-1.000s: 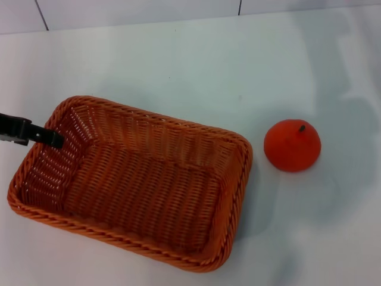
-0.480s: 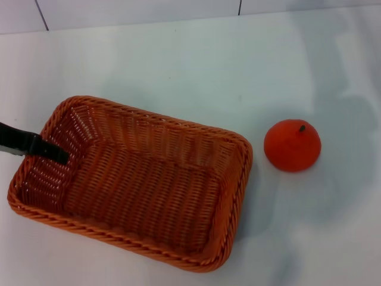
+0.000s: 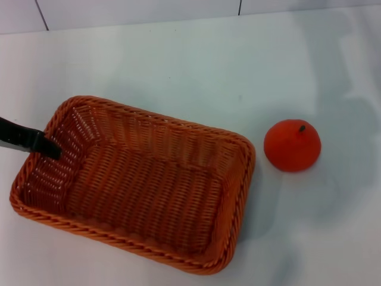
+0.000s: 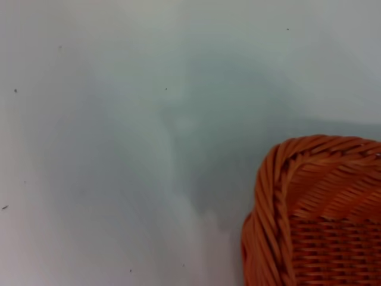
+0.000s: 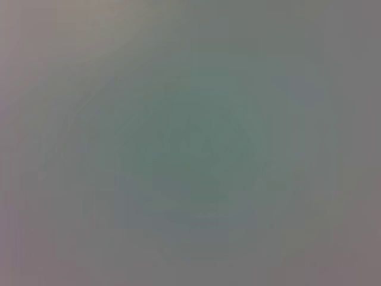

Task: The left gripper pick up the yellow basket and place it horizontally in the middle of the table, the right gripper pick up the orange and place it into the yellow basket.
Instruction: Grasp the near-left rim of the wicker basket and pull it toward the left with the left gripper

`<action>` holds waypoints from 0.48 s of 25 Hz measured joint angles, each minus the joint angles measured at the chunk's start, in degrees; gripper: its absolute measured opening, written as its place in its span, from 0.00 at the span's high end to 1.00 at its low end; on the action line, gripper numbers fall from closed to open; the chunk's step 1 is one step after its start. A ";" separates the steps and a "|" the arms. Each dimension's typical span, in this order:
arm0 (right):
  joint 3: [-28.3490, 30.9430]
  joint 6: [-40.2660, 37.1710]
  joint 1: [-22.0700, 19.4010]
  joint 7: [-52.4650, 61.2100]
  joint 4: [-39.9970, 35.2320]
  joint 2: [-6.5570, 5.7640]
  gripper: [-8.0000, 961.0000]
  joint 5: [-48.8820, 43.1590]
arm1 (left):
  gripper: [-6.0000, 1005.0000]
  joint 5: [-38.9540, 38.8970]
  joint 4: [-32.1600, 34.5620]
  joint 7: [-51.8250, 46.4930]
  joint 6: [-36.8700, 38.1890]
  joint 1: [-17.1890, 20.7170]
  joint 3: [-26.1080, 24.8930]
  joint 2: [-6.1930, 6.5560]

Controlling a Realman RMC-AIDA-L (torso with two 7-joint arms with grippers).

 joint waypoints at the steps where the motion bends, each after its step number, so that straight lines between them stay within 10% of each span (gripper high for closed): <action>1: 0.32 -0.01 -0.02 0.00 0.00 -0.03 0.22 0.00 | 0.57 0.00 0.00 0.00 0.00 -0.04 0.02 0.00; 12: 0.92 0.00 -0.01 0.00 0.00 -0.08 0.22 0.00 | 0.82 -0.48 0.94 -1.29 -0.64 0.09 -1.33 0.03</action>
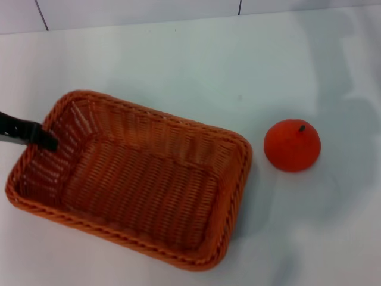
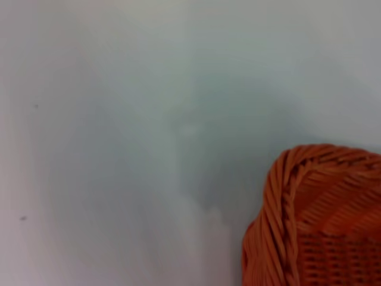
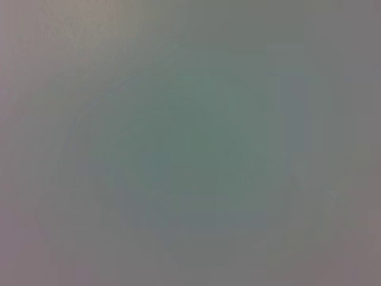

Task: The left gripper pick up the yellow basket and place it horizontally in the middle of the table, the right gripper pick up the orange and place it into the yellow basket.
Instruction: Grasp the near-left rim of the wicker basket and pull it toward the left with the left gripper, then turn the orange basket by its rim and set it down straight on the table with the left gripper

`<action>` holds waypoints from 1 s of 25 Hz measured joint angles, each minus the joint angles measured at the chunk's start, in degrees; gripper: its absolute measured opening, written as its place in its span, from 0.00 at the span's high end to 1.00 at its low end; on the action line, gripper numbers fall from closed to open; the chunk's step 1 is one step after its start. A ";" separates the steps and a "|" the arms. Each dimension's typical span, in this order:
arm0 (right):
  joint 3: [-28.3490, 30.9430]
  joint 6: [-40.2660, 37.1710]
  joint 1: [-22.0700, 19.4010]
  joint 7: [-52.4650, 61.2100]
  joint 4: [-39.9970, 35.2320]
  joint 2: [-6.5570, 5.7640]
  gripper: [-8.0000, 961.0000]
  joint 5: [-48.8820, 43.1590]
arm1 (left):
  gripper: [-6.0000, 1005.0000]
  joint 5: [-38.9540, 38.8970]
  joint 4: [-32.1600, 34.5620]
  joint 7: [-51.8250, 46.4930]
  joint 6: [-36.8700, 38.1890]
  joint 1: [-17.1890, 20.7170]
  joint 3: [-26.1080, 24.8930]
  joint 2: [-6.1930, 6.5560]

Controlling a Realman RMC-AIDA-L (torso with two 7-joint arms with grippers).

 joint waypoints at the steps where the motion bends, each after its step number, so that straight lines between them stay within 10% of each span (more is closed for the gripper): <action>1: 0.02 0.00 0.00 0.00 0.00 -0.02 0.22 0.00 | 0.82 -0.11 0.43 -0.25 -0.07 0.02 -1.25 0.01; 16: 0.73 0.12 -0.08 -0.11 0.00 -0.17 0.22 0.00 | 0.82 -7.83 -0.97 -0.94 0.11 1.04 -21.86 1.36; 25: 0.73 0.18 0.08 -0.12 0.00 -0.24 0.22 0.00 | 0.81 -14.36 -3.65 -1.68 -5.22 5.17 -23.65 0.00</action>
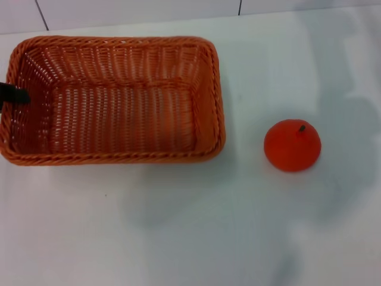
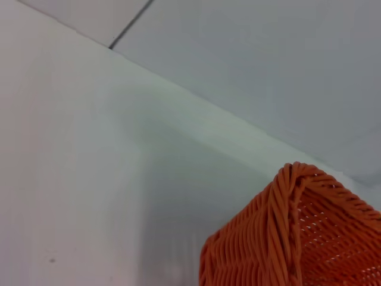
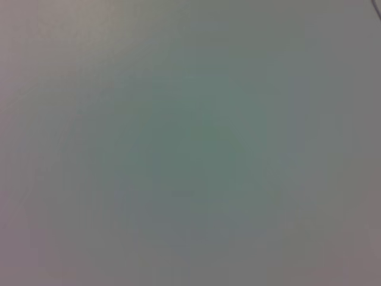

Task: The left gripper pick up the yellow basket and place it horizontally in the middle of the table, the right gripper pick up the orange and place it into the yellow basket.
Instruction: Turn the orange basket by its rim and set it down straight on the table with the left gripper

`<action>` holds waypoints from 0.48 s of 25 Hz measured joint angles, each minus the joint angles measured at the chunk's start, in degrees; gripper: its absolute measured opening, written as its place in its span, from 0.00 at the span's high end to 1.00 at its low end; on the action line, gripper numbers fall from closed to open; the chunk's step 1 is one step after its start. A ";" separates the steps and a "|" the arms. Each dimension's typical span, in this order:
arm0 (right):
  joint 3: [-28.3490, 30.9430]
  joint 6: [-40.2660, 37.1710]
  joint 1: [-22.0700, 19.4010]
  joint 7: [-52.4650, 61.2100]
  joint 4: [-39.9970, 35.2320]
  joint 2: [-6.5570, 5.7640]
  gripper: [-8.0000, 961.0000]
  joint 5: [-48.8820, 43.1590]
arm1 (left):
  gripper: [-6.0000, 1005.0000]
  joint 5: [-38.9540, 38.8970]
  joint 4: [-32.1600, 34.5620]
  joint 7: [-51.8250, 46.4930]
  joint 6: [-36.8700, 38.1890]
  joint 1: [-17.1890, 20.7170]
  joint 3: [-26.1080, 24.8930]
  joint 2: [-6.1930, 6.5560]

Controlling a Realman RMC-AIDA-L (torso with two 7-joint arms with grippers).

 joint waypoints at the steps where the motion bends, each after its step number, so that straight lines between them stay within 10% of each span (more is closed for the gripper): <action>1: 0.00 0.00 0.05 0.00 0.00 0.00 0.22 0.00 | 0.81 -0.49 -0.75 0.00 -0.63 0.33 0.00 -0.03; 12: -0.36 0.00 0.33 0.04 0.00 0.07 0.22 0.00 | 0.77 -1.63 -4.59 0.39 -3.60 1.81 0.38 -0.44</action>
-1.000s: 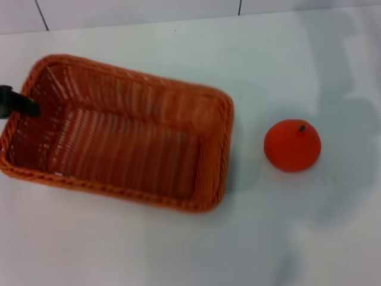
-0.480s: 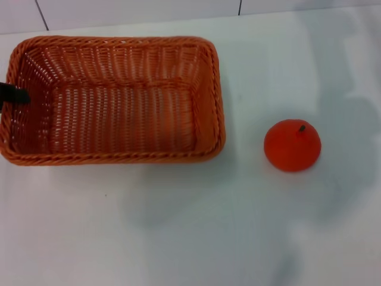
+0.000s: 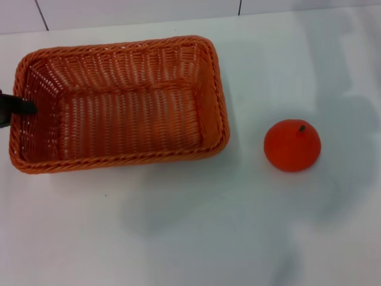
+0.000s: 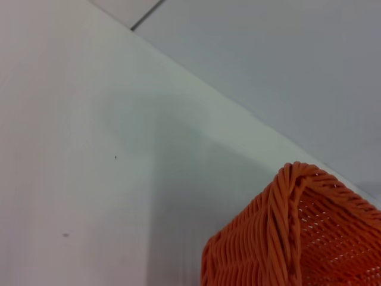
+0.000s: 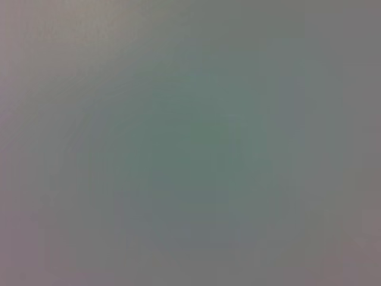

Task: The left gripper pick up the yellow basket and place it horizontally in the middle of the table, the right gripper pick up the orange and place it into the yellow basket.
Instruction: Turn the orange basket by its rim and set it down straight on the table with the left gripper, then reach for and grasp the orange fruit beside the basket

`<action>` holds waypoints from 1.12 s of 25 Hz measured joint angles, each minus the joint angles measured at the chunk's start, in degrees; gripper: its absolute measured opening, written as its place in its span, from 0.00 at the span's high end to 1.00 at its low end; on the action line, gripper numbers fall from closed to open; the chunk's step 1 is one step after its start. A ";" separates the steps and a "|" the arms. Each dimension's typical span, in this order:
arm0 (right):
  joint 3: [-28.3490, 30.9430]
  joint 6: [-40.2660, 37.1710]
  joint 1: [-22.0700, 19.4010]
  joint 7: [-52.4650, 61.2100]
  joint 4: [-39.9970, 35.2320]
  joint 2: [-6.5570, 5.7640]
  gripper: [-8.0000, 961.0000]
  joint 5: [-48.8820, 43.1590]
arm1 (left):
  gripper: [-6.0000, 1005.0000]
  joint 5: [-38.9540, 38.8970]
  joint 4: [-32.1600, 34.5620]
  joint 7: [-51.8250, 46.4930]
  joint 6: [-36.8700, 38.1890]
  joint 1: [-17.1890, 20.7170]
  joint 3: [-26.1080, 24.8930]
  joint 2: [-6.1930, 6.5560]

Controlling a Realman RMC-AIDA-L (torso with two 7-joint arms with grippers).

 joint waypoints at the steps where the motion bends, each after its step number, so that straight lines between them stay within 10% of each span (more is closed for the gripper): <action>1: -0.03 0.00 0.01 0.00 0.00 0.00 0.22 0.00 | 0.77 -0.01 -0.46 0.03 -0.01 0.01 0.00 0.09; 12: -0.52 -0.01 -0.03 0.56 0.00 0.28 0.22 -0.34 | 0.73 -2.02 -1.32 2.49 -0.04 0.51 -0.04 0.78; 14: -1.46 -0.01 -0.24 1.50 0.00 0.29 0.22 -0.42 | 0.50 -3.06 -1.21 3.83 -0.18 0.63 -0.24 1.08; 21: -10.98 -0.09 -3.40 7.79 -3.64 -0.35 0.22 -0.50 | 0.30 -13.11 -1.76 18.17 -5.14 2.84 -0.63 2.19; 28: -21.46 -0.93 -9.89 27.11 -11.84 -5.67 0.22 -8.26 | 0.29 -39.98 -9.32 45.89 -8.98 6.49 -2.70 -0.51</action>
